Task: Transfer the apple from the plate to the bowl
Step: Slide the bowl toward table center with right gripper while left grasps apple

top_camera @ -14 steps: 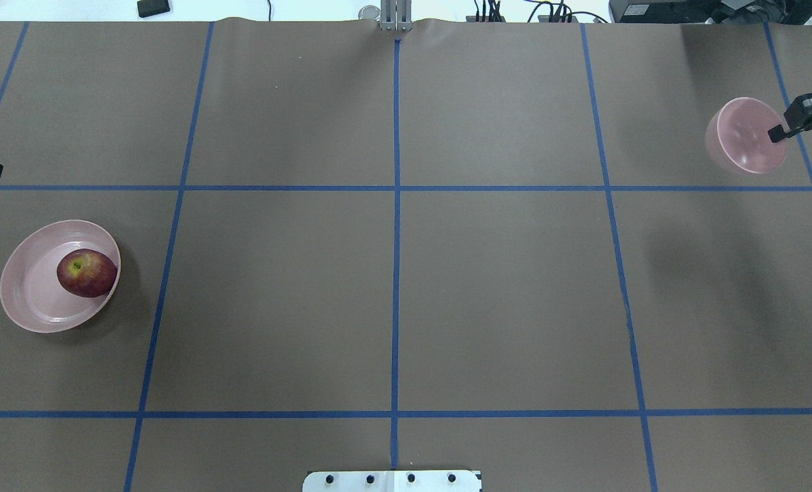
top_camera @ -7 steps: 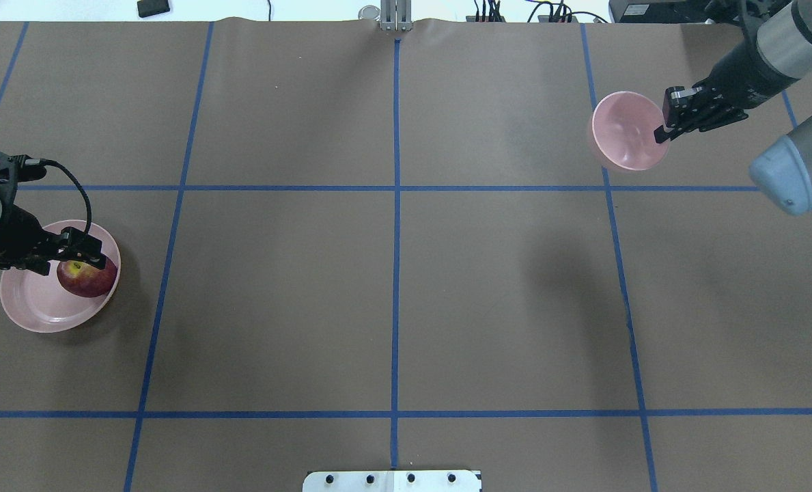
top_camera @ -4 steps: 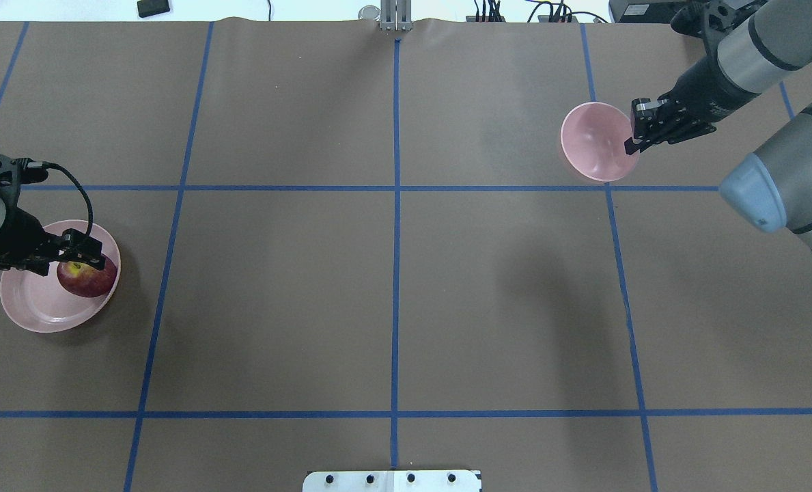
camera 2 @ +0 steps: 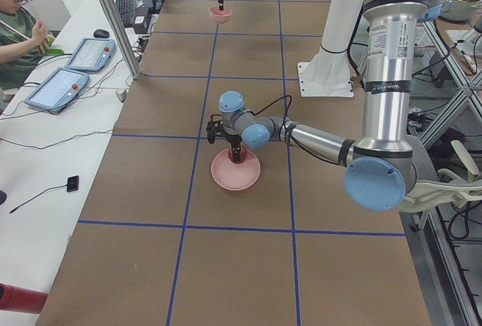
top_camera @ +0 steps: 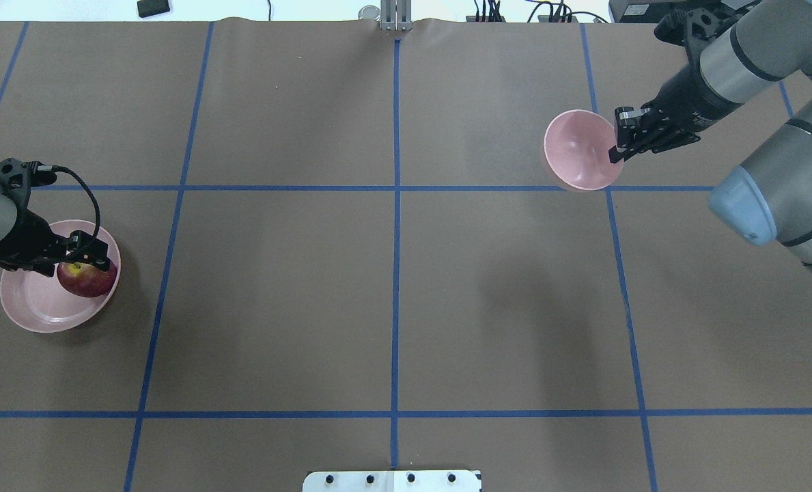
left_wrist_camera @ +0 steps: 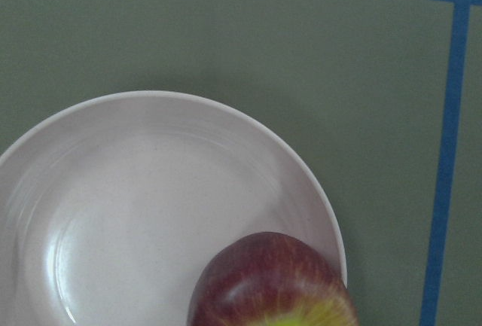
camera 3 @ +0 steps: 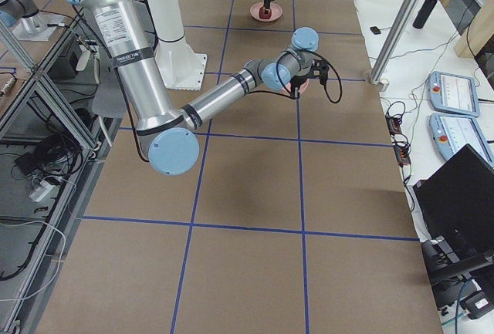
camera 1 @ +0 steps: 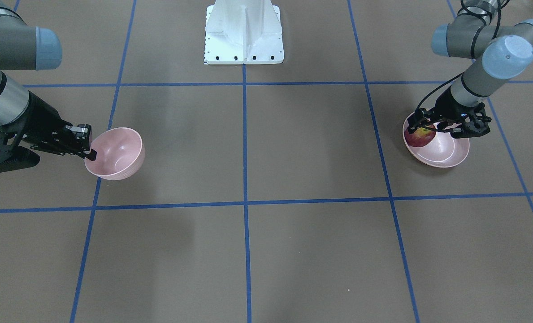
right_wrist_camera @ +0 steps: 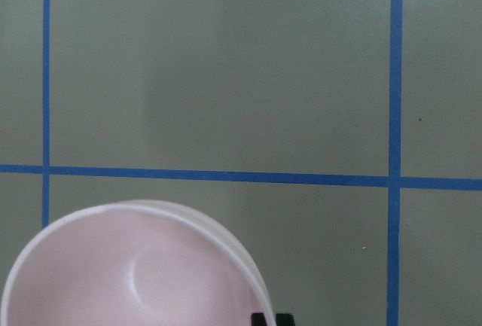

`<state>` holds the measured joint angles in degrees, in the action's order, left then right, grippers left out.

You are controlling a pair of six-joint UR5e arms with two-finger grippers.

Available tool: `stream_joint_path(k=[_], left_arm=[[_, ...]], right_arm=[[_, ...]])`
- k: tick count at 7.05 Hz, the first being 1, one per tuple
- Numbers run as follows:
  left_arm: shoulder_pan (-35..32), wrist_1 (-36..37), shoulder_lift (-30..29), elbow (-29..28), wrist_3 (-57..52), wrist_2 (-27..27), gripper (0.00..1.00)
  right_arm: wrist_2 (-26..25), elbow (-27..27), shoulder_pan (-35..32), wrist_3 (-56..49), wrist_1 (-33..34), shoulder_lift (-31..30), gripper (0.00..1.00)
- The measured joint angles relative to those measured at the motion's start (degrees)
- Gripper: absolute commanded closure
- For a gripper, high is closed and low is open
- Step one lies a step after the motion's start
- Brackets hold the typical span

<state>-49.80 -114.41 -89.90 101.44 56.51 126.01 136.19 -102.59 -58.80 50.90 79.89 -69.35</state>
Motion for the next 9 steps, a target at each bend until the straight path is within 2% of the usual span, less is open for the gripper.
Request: stream_joint_path(k=[2,3,5,8,9], left_arm=[[0.88,-0.38,-0.45,-0.81,0.14,-0.05,0.04],[1.08,-0.39,-0.5,-0.92,0.12,-0.06,0.29],[1.14,-0.36,-0.53,-0.95,0.16,-0.06,1.0],[-0.04,0.85,-0.12,1.78,-0.06,0.56,1.0],[-1.53,3.96,-0.19,4.26,-0.29,0.94,1.0]], right_arm=[[-0.66,-1.15,1.71,2.18,0.0,0.05,1.0],[-1.56,-1.66,3.14,3.81,0.0,0.37,1.0],[-3.54,-2.02,6.22,7.67,0.0,2.04,1.0],[-7.51,-2.0,11.81,12.44,0.0,4.57,1.0],[-9.5,-1.75,14.43,13.76,0.0,5.4,1.0]])
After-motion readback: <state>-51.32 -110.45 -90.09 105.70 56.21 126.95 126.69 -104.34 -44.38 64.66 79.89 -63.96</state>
